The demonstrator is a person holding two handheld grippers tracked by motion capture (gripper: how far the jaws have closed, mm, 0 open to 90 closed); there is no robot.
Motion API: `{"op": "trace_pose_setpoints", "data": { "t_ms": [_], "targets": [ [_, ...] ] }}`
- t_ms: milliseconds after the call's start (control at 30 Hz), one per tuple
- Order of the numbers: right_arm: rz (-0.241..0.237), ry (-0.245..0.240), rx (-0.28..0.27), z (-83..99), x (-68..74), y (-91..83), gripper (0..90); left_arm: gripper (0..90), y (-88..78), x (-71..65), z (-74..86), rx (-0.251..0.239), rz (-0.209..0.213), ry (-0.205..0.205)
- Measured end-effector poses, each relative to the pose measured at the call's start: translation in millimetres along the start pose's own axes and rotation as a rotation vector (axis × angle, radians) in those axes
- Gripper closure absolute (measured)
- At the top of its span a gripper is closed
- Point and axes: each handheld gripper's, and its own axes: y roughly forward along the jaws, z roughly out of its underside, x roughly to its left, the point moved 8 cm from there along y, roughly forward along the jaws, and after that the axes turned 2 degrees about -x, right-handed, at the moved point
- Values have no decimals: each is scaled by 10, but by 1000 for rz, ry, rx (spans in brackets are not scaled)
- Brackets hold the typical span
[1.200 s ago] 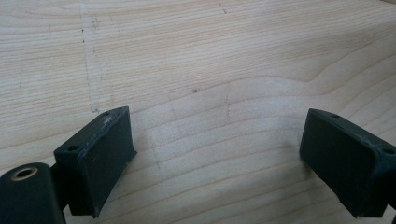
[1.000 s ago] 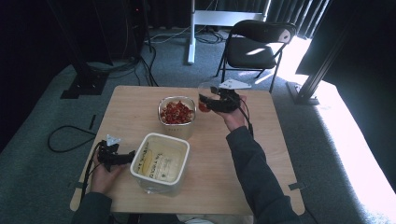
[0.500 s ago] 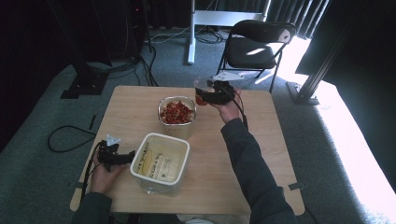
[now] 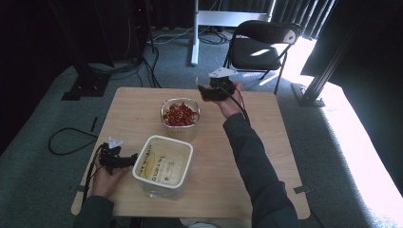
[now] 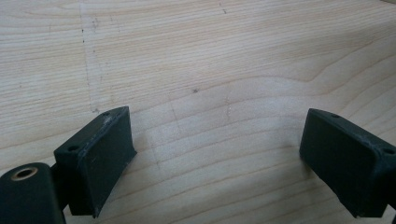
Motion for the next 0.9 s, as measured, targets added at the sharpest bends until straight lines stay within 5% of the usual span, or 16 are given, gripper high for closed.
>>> {"op": "trace_pose_setpoints", "data": {
  "t_ms": [133, 200, 533, 600, 900],
  "targets": [
    [30, -59, 14, -34, 34, 14, 396, 103, 0, 0, 0, 0, 0, 1],
    [63, -131, 22, -61, 67, 24, 399, 103, 2, -2, -2, -3, 0, -3],
    [146, -312, 89, -58, 129, 66, 402, 103, 1, 1, -2, -2, -1, 1],
    [169, -378, 106, -62, 161, 78, 402, 103, 1, 1, -2, -2, -1, 0],
    [195, -487, 149, 1, 197, 111, 406, 103, 1, 1, -2, -2, 0, 0]
  ]
}}
